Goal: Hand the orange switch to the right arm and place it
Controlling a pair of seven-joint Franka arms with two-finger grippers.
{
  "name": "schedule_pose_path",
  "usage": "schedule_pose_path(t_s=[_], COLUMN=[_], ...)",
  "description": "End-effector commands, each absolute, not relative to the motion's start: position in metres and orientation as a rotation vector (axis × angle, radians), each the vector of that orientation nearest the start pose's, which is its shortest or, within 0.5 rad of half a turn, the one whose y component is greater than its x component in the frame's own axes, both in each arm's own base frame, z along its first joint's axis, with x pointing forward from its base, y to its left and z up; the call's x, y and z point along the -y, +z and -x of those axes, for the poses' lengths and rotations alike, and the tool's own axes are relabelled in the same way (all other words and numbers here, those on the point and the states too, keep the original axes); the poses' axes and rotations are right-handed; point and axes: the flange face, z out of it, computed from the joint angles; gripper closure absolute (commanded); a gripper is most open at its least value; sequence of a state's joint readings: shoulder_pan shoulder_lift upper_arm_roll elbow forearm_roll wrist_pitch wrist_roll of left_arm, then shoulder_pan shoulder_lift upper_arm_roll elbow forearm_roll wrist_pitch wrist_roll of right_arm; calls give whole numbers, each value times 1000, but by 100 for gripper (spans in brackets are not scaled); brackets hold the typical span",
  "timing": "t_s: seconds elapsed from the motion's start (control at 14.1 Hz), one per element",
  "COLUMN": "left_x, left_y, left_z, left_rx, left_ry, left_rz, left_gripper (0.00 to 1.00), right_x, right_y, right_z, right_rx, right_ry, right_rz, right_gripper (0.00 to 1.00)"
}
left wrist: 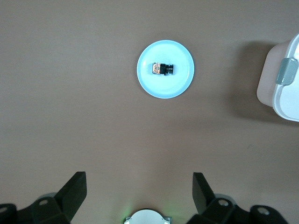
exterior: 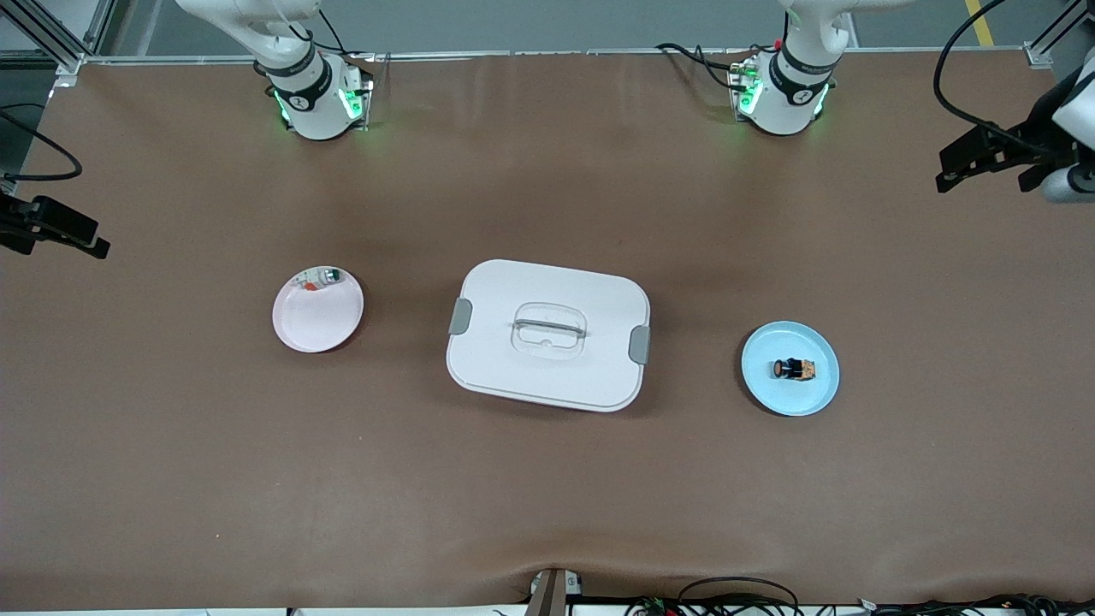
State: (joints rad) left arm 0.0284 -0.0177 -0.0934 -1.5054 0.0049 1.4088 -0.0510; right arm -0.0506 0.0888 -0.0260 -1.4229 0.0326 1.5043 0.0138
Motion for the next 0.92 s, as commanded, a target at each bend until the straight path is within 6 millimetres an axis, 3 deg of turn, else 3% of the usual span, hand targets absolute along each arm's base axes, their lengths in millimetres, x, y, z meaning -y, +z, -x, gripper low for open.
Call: schedule_pose_path(t_s=[0.0, 0.28, 0.64, 0.85], left_x=[38, 57, 60, 58], left_y=[619, 556, 443, 389], left_z=[-555, -568, -573, -587], left_rx=[-15, -64, -82, -100], left_ry=[175, 112, -36, -45], left_rz=[3119, 3118, 3132, 3142], left_gripper=[0, 0, 0, 0], right_x=[43, 43, 38, 37], right_y=[641, 640, 641, 639], right_z=[-573, -574, -575, -576], right_rx=[-142, -138, -115, -112], right_ry=[0, -7, -21, -45], right_rz=[3091, 3091, 3097, 3098], right_gripper=[0, 0, 0, 0])
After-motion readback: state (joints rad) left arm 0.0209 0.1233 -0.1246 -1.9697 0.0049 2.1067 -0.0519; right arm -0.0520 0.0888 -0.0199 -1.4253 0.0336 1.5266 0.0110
